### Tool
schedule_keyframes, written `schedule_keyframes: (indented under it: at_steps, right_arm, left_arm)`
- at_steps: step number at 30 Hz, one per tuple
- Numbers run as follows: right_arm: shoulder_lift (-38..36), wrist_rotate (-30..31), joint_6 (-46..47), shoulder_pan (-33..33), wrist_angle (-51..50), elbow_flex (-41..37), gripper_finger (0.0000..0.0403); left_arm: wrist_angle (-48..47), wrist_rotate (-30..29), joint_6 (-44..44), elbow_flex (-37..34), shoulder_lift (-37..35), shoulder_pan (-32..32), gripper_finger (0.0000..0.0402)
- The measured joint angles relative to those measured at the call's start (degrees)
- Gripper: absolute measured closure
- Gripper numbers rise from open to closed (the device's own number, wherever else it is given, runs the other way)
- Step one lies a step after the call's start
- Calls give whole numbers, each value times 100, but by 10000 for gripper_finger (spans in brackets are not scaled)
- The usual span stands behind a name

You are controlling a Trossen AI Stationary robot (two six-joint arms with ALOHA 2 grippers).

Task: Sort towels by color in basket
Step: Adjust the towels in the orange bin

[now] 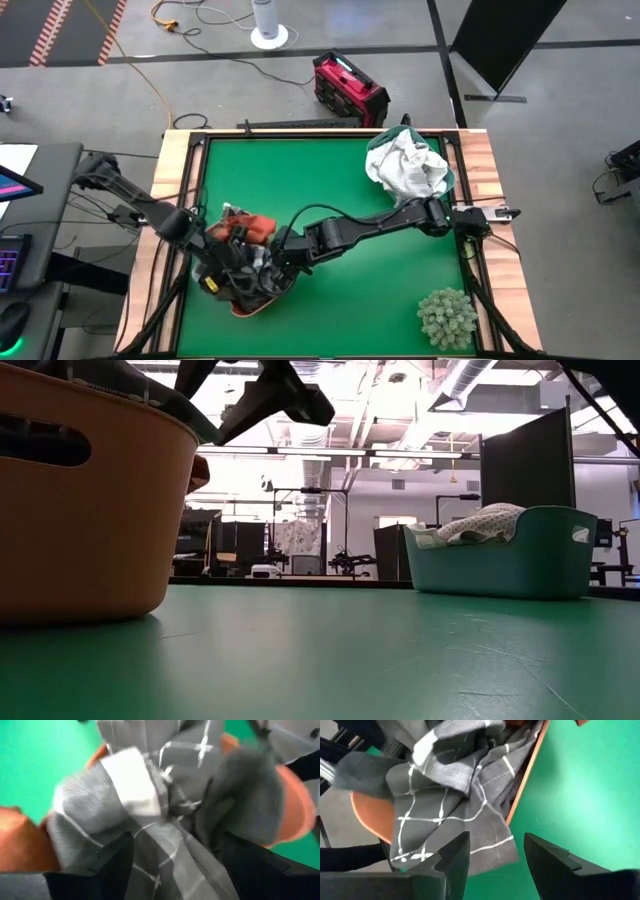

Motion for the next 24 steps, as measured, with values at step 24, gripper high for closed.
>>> schedule_keyframes:
  at_steps: [24]
  right_arm:
    - [-68, 171, 196, 15, -185, -15, 191]
  left_arm:
    - [542, 1536, -1131, 849, -1091, -6, 120]
